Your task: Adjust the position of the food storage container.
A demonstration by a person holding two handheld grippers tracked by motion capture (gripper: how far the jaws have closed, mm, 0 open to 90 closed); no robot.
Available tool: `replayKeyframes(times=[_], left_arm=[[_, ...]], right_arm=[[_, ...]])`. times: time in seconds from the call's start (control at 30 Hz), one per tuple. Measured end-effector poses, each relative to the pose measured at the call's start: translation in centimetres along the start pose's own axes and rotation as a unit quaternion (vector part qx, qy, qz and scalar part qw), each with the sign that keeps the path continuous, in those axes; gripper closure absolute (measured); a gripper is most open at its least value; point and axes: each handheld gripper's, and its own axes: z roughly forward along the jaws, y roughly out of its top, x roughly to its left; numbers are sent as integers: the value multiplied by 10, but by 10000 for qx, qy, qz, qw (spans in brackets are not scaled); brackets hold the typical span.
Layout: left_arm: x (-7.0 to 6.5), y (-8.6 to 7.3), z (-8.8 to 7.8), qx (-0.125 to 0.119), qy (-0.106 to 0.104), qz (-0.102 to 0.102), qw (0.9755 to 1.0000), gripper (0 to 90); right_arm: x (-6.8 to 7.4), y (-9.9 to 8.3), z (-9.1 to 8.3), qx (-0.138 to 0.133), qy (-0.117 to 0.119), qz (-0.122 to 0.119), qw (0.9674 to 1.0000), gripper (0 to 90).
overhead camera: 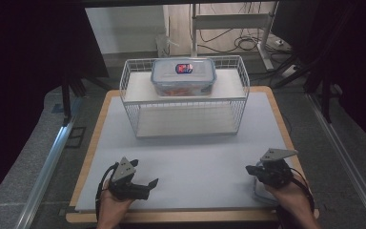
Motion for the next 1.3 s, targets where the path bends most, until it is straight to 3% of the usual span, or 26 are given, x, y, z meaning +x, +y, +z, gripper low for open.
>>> replayKeyframes(times=[0.27, 0.6, 0.9, 1.07, 1.3], left_arm=[[-2, 0, 4, 55, -32, 35, 10000, 25], [0, 0, 2, 47, 9, 10, 10000, 26], [1, 0, 2, 57, 51, 0, 10000, 26], [0, -1, 3, 91, 30, 3, 10000, 27], [1, -1, 4, 116, -13, -24, 9999, 28]], right_arm=[[-24, -31, -39, -35, -327, 471, 9984, 894], [-38, -59, -64, 162, -768, 748, 9941, 892], [-41, -84, -61, 411, -783, 965, 9914, 893], [-38, -80, -58, 438, -744, 932, 9919, 892], [-27, -70, -35, 535, -419, 810, 9944, 891]])
